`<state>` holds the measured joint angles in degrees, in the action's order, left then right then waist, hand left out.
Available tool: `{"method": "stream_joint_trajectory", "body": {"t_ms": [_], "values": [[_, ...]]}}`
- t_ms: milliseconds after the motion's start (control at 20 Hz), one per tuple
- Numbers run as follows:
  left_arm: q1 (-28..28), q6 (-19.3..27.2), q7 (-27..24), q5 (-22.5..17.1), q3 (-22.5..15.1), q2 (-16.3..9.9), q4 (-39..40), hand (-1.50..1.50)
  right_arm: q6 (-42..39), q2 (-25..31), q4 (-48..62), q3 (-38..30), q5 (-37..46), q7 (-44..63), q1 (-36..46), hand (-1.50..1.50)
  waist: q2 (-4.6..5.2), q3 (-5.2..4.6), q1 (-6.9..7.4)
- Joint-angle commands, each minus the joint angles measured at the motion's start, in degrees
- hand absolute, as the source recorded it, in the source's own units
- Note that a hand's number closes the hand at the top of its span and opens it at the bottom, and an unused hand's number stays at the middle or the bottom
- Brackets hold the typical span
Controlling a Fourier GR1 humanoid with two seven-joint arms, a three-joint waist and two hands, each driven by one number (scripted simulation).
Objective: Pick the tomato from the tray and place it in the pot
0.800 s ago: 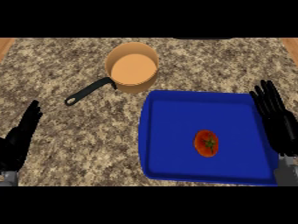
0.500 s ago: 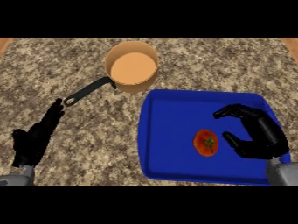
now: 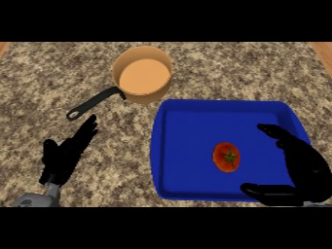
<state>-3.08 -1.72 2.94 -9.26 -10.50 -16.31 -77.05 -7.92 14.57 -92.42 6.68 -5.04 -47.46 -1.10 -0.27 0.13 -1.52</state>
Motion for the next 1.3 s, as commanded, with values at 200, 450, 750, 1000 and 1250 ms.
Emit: {"method": "stream_joint_trajectory", "body": {"t_ms": [200, 450, 750, 1000, 1250], "values": [[-0.87, -0.56, 0.87, 1.02, -0.64, 1.93, 1.21, 0.0, -3.53, 10.1, -17.1, -1.01, 3.13, 10.37, -10.45, -1.5, 0.06, -0.24, 0.57], [-1.05, 1.47, 6.31, 2.27, -2.4, 3.34, -4.42, 0.0, -5.42, 12.37, -21.55, 0.1, 3.28, 22.94, -13.19, -1.5, 0.08, -0.15, 1.29], [-3.8, -1.62, 3.36, 2.0, -0.13, 3.14, 2.11, 0.0, -8.31, 11.78, -16.67, 3.8, 2.1, 37.89, -3.33, -1.5, 0.44, -0.18, 1.83], [-2.96, -2.68, 4.84, 1.23, 0.23, 2.45, -0.75, 0.0, -13.74, 15.89, -11.38, 7.56, 8.57, 41.09, 1.44, -1.5, 0.45, -0.16, 2.35], [-3.29, -1.4, 5.35, 3.27, 1.2, 4.39, -1.25, 0.0, -14.16, 10.83, -0.18, 8.66, 16.2, 35.42, 5.6, -1.5, 0.3, -0.12, 1.75]]}}
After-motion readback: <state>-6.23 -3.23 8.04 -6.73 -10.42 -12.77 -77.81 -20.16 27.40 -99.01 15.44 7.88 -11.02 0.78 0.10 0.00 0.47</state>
